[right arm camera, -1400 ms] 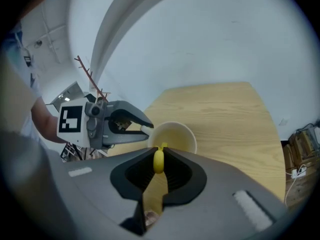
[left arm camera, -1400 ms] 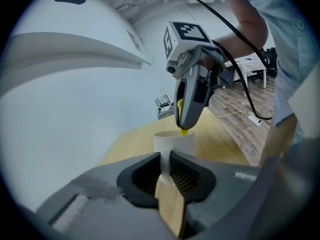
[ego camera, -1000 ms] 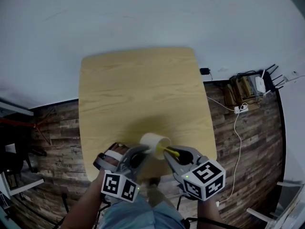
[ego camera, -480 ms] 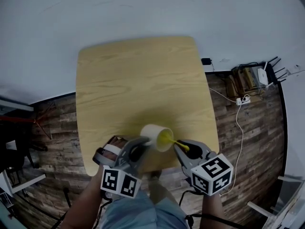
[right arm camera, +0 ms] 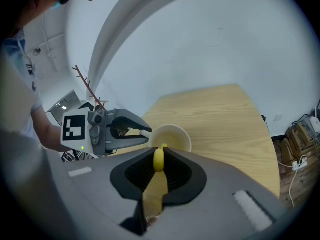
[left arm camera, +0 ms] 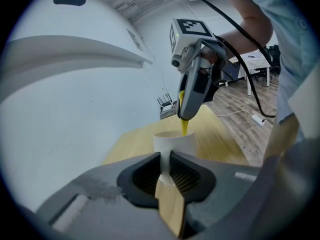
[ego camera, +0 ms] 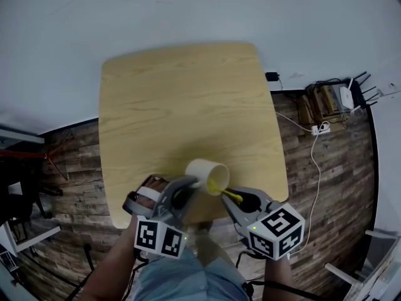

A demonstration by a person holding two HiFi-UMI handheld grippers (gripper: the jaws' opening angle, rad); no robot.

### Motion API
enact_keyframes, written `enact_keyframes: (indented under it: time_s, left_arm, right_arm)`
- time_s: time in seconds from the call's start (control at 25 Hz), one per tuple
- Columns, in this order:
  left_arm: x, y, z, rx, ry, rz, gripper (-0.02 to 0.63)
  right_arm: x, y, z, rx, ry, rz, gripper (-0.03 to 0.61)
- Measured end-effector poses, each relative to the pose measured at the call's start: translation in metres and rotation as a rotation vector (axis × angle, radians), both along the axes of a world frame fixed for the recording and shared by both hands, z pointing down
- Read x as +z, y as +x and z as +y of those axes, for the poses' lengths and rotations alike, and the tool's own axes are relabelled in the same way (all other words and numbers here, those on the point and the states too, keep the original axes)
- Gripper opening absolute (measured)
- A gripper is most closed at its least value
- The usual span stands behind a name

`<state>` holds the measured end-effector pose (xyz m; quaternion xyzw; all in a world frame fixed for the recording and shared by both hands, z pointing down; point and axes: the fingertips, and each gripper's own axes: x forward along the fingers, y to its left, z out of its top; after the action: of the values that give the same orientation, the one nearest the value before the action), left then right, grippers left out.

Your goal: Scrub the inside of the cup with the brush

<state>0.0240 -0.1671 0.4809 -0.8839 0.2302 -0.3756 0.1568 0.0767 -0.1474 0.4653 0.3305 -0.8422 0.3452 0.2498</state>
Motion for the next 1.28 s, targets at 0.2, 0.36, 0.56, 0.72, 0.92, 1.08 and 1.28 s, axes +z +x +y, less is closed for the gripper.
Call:
enact_keyframes:
  time_s: [0.2, 0.36, 0.56, 0.72, 0.92, 1.08, 1.28]
  left_arm:
    - [0.0, 0.002, 0.0, 0.019, -0.005, -0.018, 0.074]
    - [0.0, 0.002, 0.002, 0.029, -0.01, -0.023, 0.074]
    - [-0.001, 0.004, 0.001, 0.034, -0.01, -0.026, 0.074]
    - [-0.001, 0.003, 0.001, 0.034, -0.001, -0.026, 0.074]
    - [-0.001, 0.001, 0.002, 0.019, 0.009, -0.016, 0.074]
    - [0.0, -0.002, 0.0, -0.018, -0.003, 0.003, 0.074]
    - [-0.001, -0.001, -0.005, -0.047, 0.015, -0.003, 0.074]
  right_arm:
    - [-0.016, -0.006, -0.007, -0.034, 0.045, 0.003, 0.04]
    - [-0.028, -0.002, -0.017, -0.039, 0.087, 0.016, 0.04]
    - [-0.029, 0.009, -0.028, -0.028, 0.111, 0.042, 0.04]
    - [-0.017, 0.024, -0.034, 0.004, 0.117, 0.068, 0.04]
    - [-0.005, 0.033, -0.021, 0.037, 0.076, 0.055, 0.04]
    - [0.001, 0.035, -0.007, 0.047, 0.047, 0.058, 0.04]
    - [0.003, 0.03, 0.004, 0.063, 0.028, 0.049, 0.04]
